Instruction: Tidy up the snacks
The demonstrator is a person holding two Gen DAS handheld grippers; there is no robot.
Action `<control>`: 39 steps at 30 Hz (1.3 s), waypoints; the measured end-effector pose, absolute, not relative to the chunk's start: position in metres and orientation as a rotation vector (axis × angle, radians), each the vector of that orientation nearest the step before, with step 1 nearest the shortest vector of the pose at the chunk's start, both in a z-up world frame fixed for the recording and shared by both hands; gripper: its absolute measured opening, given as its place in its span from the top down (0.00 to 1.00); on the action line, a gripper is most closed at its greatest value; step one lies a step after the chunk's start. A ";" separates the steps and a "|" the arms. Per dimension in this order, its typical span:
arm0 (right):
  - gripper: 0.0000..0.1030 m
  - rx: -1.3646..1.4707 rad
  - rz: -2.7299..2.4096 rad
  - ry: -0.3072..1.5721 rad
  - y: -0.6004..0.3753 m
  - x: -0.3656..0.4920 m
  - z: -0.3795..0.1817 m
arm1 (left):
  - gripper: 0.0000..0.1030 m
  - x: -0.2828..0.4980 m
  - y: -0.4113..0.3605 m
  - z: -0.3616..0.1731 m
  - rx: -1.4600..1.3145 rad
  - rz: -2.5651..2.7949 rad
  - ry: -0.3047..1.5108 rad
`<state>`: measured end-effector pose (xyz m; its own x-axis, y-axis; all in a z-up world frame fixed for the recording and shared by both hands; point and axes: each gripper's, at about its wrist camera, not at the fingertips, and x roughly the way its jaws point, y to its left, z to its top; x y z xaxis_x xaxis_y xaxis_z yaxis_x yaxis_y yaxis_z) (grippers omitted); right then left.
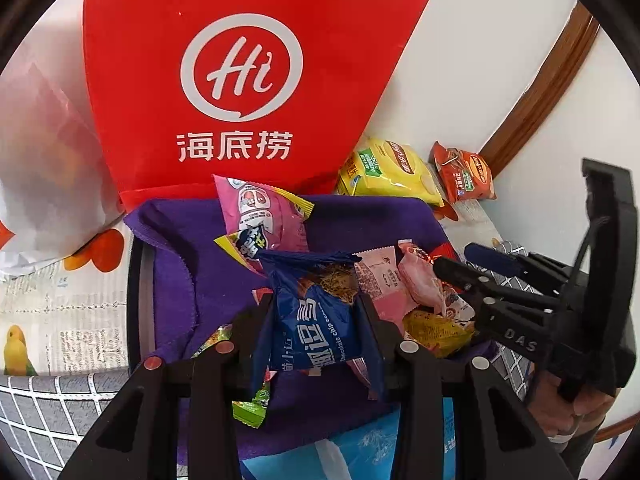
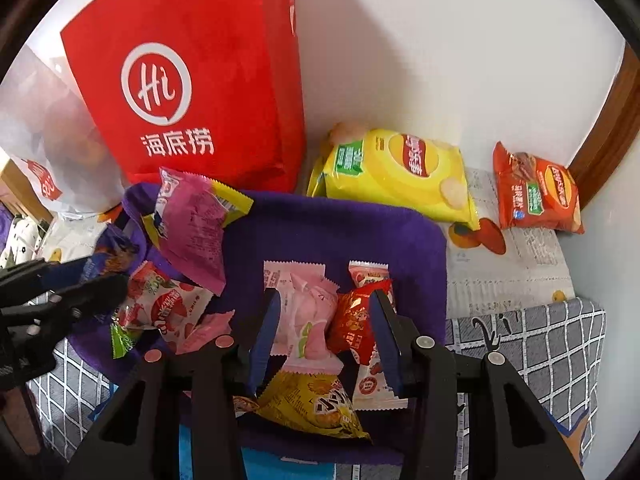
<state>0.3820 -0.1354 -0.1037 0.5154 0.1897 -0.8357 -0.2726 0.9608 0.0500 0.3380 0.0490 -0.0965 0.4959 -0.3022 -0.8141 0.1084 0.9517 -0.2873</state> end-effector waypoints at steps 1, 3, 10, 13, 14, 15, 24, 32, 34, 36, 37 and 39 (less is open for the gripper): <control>0.55 -0.090 0.277 0.984 -0.136 0.381 -0.101 | 0.63 0.338 0.048 -0.097 -0.210 -0.251 1.024; 0.55 -0.085 0.272 0.968 -0.138 0.379 -0.096 | 0.63 0.339 0.048 -0.098 -0.209 -0.249 1.026; 0.55 -0.071 0.260 0.939 -0.142 0.375 -0.086 | 0.63 0.341 0.043 -0.103 -0.207 -0.242 1.031; 0.55 -0.073 0.251 0.926 -0.143 0.373 -0.081 | 0.58 0.342 0.042 -0.101 -0.212 -0.245 1.029; 0.55 -0.074 0.249 0.920 -0.143 0.371 -0.079 | 0.55 0.342 0.042 -0.100 -0.214 -0.243 1.028; 0.55 -0.075 0.248 0.914 -0.143 0.370 -0.077 | 0.48 0.341 0.042 -0.099 -0.215 -0.240 1.027; 0.55 -0.043 0.217 0.879 -0.153 0.350 -0.053 | 0.35 0.328 0.044 -0.071 -0.204 -0.244 0.972; 0.55 -0.015 0.218 0.871 -0.161 0.305 -0.034 | 0.34 0.305 0.036 -0.037 -0.152 -0.257 0.909; 0.54 -0.016 0.221 0.861 -0.163 0.292 -0.028 | 0.33 0.298 0.033 -0.029 -0.125 -0.251 0.895; 0.51 -0.017 0.209 0.845 -0.167 0.277 -0.020 | 0.31 0.288 0.033 -0.020 -0.120 -0.242 0.879; 0.50 -0.017 0.204 0.838 -0.168 0.271 -0.018 | 0.30 0.283 0.033 -0.017 -0.127 -0.242 0.873; 0.49 -0.021 0.192 0.816 -0.174 0.255 -0.010 | 0.29 0.270 0.034 -0.013 -0.130 -0.240 0.872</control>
